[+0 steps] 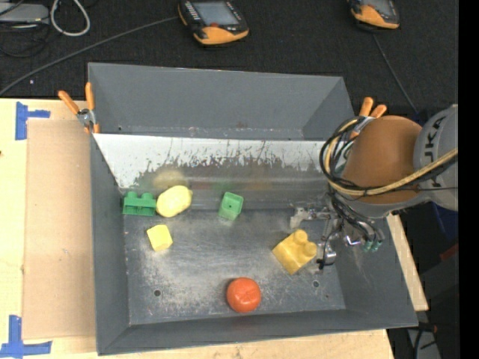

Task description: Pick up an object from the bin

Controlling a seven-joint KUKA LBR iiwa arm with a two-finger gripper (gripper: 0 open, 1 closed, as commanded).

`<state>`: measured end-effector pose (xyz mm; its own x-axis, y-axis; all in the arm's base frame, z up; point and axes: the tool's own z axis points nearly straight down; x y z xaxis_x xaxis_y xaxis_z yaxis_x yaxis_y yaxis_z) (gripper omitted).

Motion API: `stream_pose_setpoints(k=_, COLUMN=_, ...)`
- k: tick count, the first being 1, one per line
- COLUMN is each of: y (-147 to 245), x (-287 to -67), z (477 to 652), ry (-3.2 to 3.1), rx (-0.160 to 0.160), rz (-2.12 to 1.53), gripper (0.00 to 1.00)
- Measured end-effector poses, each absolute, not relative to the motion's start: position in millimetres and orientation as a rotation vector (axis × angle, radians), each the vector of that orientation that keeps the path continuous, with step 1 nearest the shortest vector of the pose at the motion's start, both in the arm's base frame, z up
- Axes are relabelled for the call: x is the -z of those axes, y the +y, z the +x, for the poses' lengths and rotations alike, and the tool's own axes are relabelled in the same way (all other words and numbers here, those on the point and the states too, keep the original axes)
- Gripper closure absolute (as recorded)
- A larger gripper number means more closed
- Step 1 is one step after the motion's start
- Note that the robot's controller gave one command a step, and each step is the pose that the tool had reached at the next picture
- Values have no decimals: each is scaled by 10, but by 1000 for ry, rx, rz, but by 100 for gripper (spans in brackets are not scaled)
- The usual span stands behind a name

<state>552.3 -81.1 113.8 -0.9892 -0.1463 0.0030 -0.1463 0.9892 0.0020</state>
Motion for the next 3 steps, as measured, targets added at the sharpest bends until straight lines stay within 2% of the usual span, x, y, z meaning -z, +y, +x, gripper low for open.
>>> stream_pose_setpoints(k=1, y=-989, x=-673, z=5662, ry=-3116, rx=2, rz=417, gripper=0)
stream_pose_setpoints(k=2, y=-881, x=-706, z=5723, ry=-3131, rx=0, rz=312, gripper=100)
stream_pose_setpoints(k=3, y=-881, x=-707, z=5724, ry=-3131, rx=0, rz=314, gripper=100)
